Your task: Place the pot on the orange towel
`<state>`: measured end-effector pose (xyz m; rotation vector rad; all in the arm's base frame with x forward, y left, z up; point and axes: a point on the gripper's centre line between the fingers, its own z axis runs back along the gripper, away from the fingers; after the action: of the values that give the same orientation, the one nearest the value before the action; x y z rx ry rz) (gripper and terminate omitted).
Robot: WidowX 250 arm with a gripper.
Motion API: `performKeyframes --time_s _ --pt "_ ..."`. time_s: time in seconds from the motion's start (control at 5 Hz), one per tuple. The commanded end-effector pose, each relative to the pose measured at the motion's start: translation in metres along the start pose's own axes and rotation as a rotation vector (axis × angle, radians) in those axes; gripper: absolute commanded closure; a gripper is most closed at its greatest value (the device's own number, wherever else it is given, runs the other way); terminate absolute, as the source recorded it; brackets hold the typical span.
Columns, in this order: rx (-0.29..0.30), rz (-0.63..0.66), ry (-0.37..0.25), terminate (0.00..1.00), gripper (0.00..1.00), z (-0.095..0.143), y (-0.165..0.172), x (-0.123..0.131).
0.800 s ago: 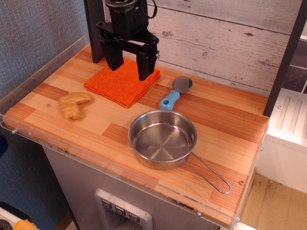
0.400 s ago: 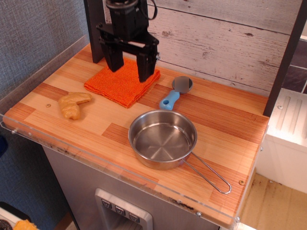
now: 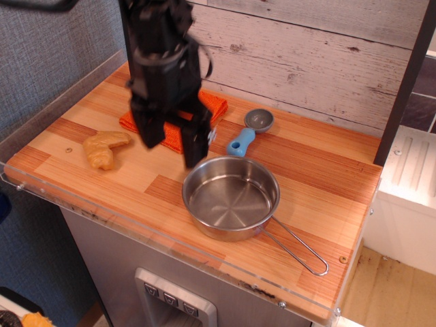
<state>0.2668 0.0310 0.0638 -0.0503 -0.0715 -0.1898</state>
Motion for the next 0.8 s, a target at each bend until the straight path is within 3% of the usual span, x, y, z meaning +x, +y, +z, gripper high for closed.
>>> performKeyframes --time_s 0.0,0.4,0.6 --pt "0.004 -0.059 0.030 0.00 0.00 -0.030 -0.012 -0.004" --pt "0.035 -0.063 0.032 0.00 0.00 -0.059 -0.015 0.005" --pt "0.041 -0.087 0.011 0.00 1.00 -0.054 -0.017 0.005"
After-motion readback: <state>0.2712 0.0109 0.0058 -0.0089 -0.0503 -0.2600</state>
